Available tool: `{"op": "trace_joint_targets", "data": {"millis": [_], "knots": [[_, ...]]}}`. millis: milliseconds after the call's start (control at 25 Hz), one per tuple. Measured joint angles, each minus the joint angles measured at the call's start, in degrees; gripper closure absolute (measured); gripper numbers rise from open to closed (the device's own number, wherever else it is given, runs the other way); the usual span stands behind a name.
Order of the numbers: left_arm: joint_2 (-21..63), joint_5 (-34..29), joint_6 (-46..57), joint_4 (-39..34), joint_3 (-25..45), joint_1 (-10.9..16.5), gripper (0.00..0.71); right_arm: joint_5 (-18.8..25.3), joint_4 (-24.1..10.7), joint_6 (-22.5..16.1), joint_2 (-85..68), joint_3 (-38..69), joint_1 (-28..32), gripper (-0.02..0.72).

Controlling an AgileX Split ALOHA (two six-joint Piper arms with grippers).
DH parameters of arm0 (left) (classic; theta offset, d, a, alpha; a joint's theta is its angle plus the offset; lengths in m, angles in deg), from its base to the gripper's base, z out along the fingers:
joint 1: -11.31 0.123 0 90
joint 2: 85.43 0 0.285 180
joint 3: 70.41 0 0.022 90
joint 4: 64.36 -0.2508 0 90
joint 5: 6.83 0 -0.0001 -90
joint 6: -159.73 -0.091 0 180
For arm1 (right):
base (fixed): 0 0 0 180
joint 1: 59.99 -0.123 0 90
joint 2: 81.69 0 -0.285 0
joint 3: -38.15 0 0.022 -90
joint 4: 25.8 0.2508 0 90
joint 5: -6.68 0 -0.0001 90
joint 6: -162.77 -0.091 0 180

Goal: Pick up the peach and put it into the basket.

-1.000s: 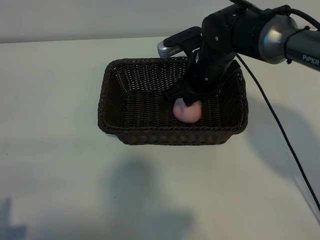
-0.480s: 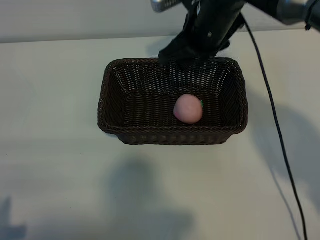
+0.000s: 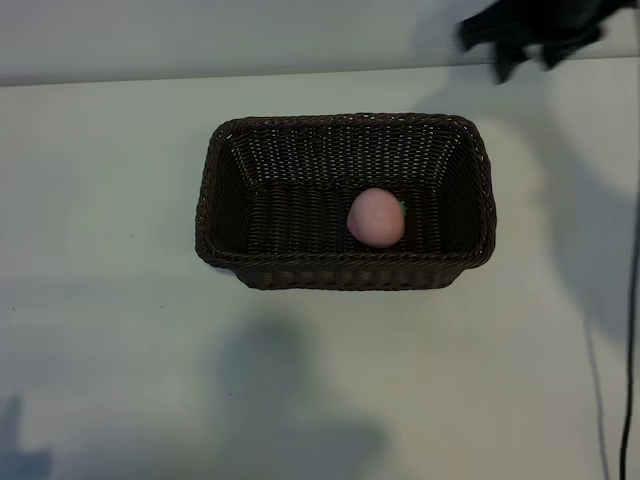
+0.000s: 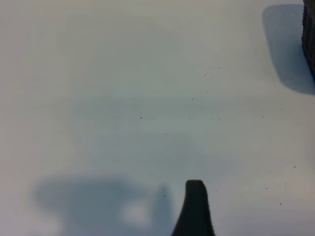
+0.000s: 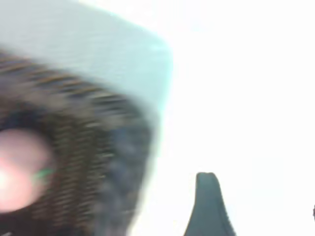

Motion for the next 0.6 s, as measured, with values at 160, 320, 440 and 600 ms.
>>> {"op": "trace_joint_targets", "data": {"millis": [160,320,440,600], "knots": [[0.0,0.0,0.0,0.0,0.0,0.0,0.117,0.0,-0.47,1.14,0.0,0.0,8.0,0.204],[0.0,0.0,0.0,0.0,0.0,0.0,0.117,0.17,-0.22,1.74,0.0,0.0,14.32,0.204],[0.0,0.0,0.0,0.0,0.0,0.0,0.117,0.17,0.84,2.5,0.0,0.0,17.98,0.206],[0.0,0.0,0.0,0.0,0.0,0.0,0.117,0.17,1.23,2.79,-0.7,0.06,20.74,0.206]]}}
